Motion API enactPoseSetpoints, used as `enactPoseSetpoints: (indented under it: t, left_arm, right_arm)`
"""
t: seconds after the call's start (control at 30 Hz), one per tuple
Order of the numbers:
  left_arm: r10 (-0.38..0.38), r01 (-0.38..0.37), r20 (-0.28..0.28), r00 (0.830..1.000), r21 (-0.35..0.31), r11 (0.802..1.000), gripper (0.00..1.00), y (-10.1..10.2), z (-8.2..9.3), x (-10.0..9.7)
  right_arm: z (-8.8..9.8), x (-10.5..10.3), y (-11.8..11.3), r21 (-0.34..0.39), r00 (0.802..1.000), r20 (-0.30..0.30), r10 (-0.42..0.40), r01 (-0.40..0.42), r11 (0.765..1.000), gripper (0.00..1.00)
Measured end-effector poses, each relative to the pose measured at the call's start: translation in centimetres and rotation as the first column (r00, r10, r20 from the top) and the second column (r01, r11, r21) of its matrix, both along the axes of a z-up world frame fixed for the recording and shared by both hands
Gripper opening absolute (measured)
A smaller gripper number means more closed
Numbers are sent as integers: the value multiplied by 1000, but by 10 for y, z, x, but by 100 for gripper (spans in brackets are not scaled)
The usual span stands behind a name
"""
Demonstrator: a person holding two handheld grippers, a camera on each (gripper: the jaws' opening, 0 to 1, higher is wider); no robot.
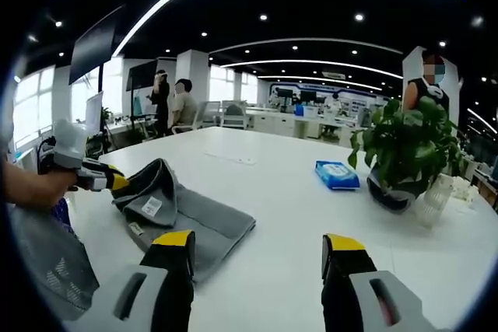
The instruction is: Open the folded towel by lifting each exposed corner and separating the folded layers until the towel lies flat within the target outline without major curled edges
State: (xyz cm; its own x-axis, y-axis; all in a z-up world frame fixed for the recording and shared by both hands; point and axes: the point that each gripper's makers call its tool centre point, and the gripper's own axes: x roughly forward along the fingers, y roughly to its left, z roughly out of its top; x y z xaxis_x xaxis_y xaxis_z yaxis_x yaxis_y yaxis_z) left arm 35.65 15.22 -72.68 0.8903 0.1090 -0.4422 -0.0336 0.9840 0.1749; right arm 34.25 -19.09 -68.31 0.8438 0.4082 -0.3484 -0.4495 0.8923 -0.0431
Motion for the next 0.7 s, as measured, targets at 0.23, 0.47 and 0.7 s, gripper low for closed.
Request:
enactPoseSetpoints:
  t: [0.23,0.47,0.7]
  left_arm:
    - [99,-98,13,995,-82,992,19,18,0,-6]
    - [36,-35,23,999,-35,999,19,3,3,-2]
    - [-70,70,23,997,25,997,19,-20,5,0]
  right_arm:
    - [-2,0,3,-3,1000,-5,11,-11,1000,65]
    - [-4,-1,6,-7,1000,-8,25,-25,1000,65]
    - [-14,-4,15,-9,997,-42,62,-63,998,57]
